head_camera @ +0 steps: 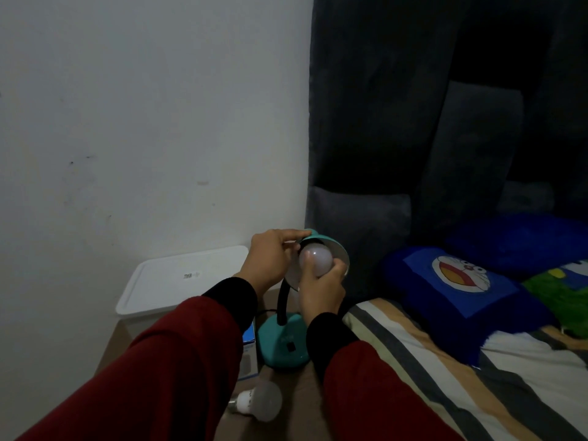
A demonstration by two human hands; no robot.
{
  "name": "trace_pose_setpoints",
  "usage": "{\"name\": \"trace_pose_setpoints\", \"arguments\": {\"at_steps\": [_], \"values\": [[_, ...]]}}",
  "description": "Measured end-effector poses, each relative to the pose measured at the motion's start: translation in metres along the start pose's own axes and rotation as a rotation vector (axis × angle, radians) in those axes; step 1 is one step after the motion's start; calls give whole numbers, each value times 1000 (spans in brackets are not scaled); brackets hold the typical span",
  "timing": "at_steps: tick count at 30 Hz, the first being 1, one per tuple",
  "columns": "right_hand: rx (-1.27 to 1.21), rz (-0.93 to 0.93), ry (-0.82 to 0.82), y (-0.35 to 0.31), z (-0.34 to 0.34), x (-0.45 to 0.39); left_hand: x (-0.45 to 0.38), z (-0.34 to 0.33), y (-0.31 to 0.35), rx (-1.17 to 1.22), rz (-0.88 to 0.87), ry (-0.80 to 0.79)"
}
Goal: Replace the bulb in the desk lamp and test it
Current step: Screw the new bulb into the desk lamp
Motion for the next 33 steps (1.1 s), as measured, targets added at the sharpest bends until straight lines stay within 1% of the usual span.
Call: {"name": "trace_pose_setpoints", "arguments": {"at_steps": [3,4,8,12,16,21,25,29,33], "values": [[38,126,13,-6,0,3,0,0,1,10,0,-3],[41,127,10,-5,0,2,0,0,1,8,-2,-4],[10,5,15,0,1,-1,-1,-1,0,21,12,-13],[68,123,5,-6,-2,3,-2,-2,-1,30,25,-17],[39,73,-17,-1,-2,1,-3,-1,-1,35,35,-11],[138,166,-36,-4,-3,2,-2,-2,0,43,28,-5],[104,130,-28,0,0,0,-4,-1,-1,31,33,-4],[145,150,-43,-1,2,-3,-5,-2,-1,18,30,-8],[170,101,-82,2,2,-5,-3,-1,0,4,35,-15]]}}
Point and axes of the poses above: each hand's wrist, its own x-axis away from the middle knuckle, its own z-axis out of the back of the hand, y = z × x, the point moved 5 cm from there along -x, towards the middle knuckle, and after that the axes turned 2 degrees about -z, right-handed, at the moved point
